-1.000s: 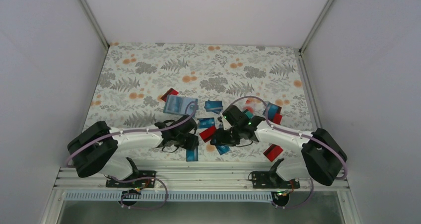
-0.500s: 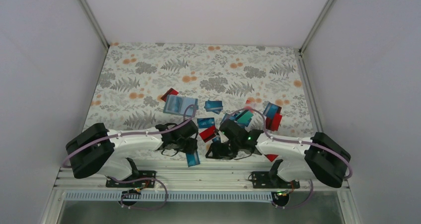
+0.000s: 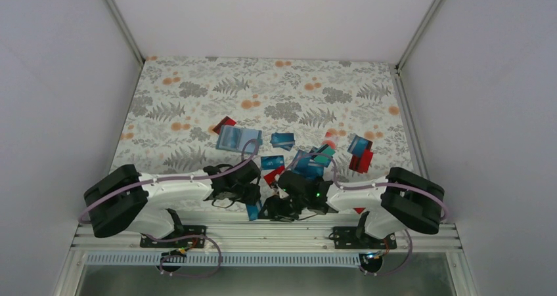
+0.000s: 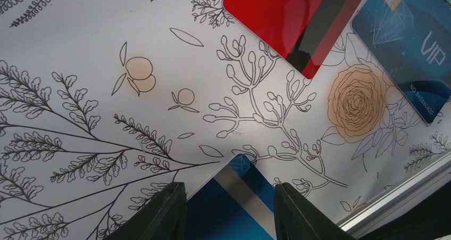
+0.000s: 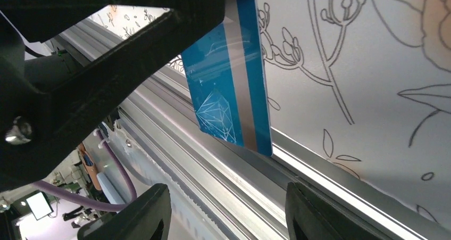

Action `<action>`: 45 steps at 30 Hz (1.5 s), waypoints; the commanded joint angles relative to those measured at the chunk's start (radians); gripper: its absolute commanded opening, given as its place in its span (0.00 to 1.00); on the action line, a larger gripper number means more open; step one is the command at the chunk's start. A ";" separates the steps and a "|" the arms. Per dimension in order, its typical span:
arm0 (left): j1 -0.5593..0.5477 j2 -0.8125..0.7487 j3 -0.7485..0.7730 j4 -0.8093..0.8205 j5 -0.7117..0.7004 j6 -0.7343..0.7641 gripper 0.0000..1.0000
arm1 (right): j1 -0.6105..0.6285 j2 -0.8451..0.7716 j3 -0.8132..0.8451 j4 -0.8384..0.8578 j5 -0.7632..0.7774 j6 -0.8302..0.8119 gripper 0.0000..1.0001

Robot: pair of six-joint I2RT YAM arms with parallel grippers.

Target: Put the credit cards into the card holder

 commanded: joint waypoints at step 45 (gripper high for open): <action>-0.015 0.019 -0.081 -0.008 0.027 -0.043 0.41 | -0.032 0.393 -0.229 0.849 -0.047 0.290 0.19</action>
